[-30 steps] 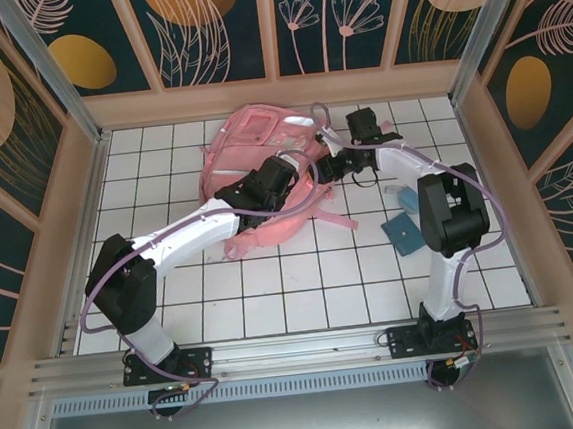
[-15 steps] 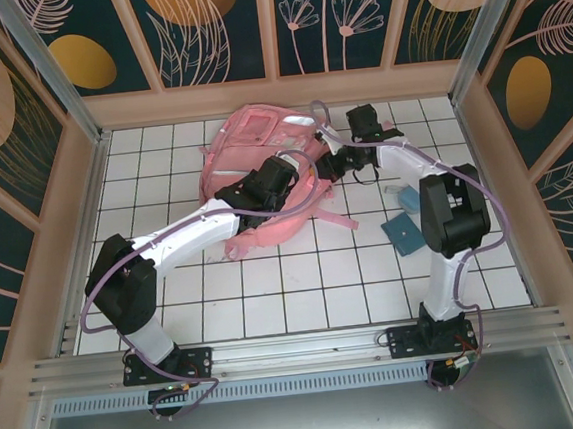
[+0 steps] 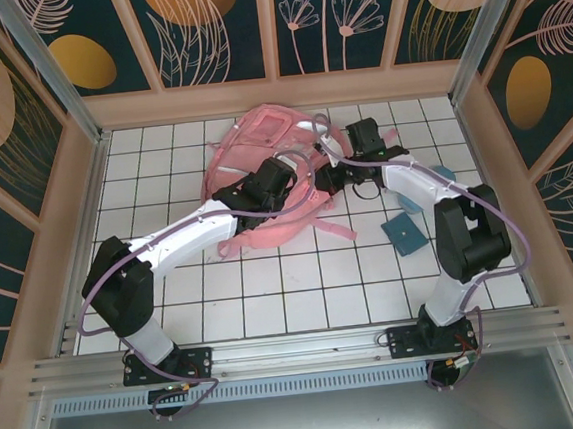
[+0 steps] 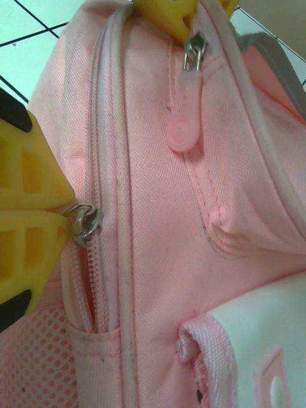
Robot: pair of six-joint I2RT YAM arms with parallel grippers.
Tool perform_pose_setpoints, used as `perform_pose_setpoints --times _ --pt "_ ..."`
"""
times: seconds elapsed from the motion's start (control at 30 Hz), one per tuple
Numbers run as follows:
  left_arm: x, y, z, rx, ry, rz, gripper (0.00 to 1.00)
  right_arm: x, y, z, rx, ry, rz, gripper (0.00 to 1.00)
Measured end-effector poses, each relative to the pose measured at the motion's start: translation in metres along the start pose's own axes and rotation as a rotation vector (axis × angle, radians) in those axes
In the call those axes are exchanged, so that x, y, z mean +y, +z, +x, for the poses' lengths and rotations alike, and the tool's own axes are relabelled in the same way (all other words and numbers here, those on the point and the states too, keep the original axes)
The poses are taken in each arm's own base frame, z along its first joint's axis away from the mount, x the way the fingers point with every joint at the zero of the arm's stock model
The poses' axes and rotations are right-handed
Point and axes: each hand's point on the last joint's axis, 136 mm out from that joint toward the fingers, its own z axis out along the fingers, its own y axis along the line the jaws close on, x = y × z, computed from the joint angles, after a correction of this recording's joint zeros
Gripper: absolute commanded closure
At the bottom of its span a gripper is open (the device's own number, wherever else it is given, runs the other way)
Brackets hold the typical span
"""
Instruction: Pack the student bag
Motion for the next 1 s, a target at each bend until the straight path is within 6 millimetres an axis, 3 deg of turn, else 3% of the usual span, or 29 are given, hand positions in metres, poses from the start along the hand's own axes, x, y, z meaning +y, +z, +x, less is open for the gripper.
perform_pose_setpoints --times 0.2,0.5,0.7,0.8,1.0 --pt "-0.001 0.000 0.002 0.006 -0.012 0.005 1.00 0.004 -0.003 0.005 -0.038 0.081 0.044 0.88" --pt "-0.005 0.001 -0.008 -0.034 -0.054 0.034 1.00 -0.008 -0.012 -0.001 -0.068 0.165 0.128 0.86" --pt "-0.007 0.001 -0.011 -0.049 -0.063 0.040 1.00 -0.013 -0.013 0.003 -0.049 0.171 0.164 0.66" --pt "-0.007 0.001 -0.014 -0.060 -0.073 0.040 1.00 -0.016 -0.014 0.007 -0.033 0.173 0.187 0.69" --pt "-0.007 0.001 -0.014 -0.061 -0.076 0.040 1.00 -0.013 -0.015 0.008 -0.013 0.150 0.175 0.85"
